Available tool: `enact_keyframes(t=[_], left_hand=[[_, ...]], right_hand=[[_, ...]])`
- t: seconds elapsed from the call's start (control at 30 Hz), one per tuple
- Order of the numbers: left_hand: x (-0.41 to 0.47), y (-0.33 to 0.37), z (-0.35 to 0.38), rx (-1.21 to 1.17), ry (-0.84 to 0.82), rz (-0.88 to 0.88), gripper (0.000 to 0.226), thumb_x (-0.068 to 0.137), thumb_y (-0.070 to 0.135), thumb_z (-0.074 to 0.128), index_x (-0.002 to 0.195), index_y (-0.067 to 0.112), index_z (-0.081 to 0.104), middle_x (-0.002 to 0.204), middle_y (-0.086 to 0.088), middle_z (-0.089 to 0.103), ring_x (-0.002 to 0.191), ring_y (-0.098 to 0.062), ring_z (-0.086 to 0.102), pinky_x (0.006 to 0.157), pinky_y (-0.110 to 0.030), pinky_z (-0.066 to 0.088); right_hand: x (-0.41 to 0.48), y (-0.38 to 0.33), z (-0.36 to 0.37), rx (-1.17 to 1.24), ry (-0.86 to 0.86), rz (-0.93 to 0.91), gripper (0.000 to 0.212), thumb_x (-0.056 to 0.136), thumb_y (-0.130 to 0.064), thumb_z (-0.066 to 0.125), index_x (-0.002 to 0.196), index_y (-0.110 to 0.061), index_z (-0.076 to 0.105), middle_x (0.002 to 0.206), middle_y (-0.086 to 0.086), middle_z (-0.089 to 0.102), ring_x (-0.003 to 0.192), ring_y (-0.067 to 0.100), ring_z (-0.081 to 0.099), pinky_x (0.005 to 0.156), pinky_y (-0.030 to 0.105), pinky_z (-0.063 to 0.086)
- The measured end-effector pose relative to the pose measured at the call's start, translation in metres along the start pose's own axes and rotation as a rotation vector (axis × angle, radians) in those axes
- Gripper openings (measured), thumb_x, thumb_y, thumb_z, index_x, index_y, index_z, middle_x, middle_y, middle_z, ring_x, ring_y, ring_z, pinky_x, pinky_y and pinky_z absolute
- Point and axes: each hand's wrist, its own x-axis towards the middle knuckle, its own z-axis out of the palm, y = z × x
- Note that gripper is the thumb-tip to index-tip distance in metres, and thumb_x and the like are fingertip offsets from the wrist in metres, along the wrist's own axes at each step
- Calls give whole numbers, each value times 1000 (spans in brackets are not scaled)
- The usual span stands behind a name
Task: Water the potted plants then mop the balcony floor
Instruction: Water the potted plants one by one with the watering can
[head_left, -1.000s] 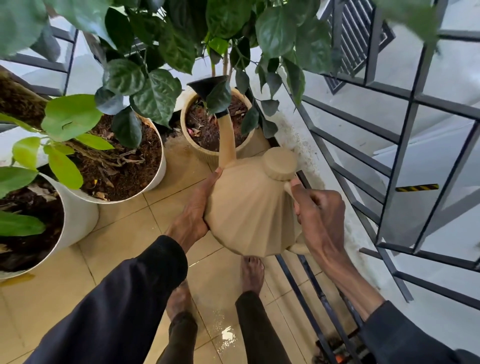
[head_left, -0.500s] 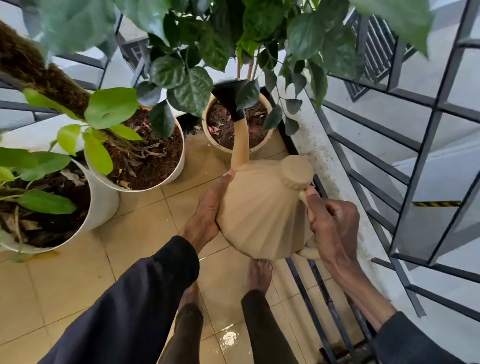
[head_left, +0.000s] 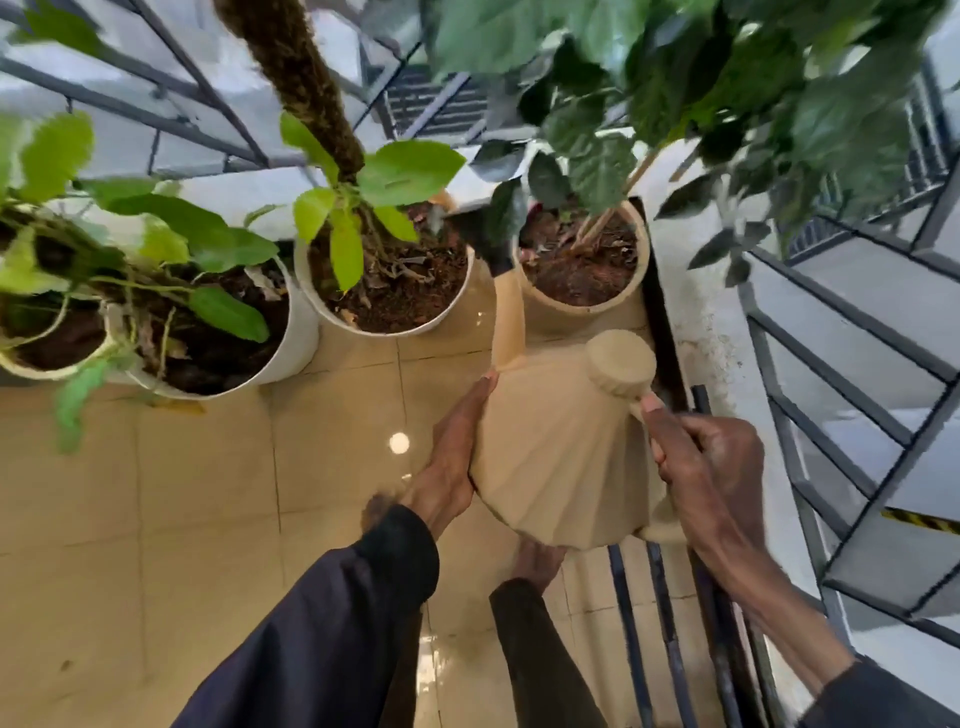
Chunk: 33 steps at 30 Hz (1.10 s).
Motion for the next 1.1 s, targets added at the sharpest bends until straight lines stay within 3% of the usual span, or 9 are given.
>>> enact_keyframes(t=[0.1,0.17,0.27,0.4,0.5,0.6,0.73,1.1], left_hand=[[-13,-5,-24,-31,30,13,67,79,75,67,128,29,68,121,-5,74,116,-25,68,106,-49,50],[-17,-10,-39,-39,41,14,65,83,74,63,128,27,68,121,-7,74,114,-26,69,104,-49,52],[-24,-6,-58,-27,89,-57,65,79,75,65,123,27,71,118,-9,75,114,-29,69,106,-51,50],[-25,-6,-76,-15,91,-114,54,88,68,58,116,24,72,113,-12,75,109,-32,70,96,-47,55],[-28,-2,-83,-36,82,-160,54,92,64,54,119,20,69,116,-16,74,112,-35,69,94,-47,56],[-32,8,-85,-54,61,-200,54,96,59,52,121,14,67,109,-14,74,100,-31,70,85,-40,57],[-30,11,-88,-59,27,-229,42,101,54,47,110,17,65,96,-10,70,81,-23,66,72,-33,54],[-32,10,-91,-131,40,-264,41,96,56,54,115,20,63,108,-12,69,99,-30,65,79,-39,56]], right_hand=[[-5,-8,18,-30,-52,-55,74,84,-66,64,56,2,57,51,15,52,44,15,41,49,17,37],[-7,-13,31,-67,-65,-56,77,83,-69,64,57,4,58,51,15,53,43,19,42,47,17,37],[-7,-21,52,-75,-98,-30,88,81,-79,64,58,5,59,53,18,55,43,33,48,45,38,40],[-4,-40,68,-168,-174,-40,90,80,-73,58,65,16,62,59,31,59,50,44,48,50,41,37],[-2,-50,76,-209,-199,10,80,88,-62,67,65,14,61,54,25,55,48,25,41,53,33,34],[3,-57,81,-242,-214,49,69,96,-48,72,66,14,64,60,32,59,50,21,44,52,33,38],[6,-64,84,-263,-235,87,71,96,-52,70,68,13,64,52,11,50,46,19,42,51,33,36],[8,-72,88,-296,-262,134,81,87,-66,62,76,14,62,56,7,52,49,19,43,54,35,37]])
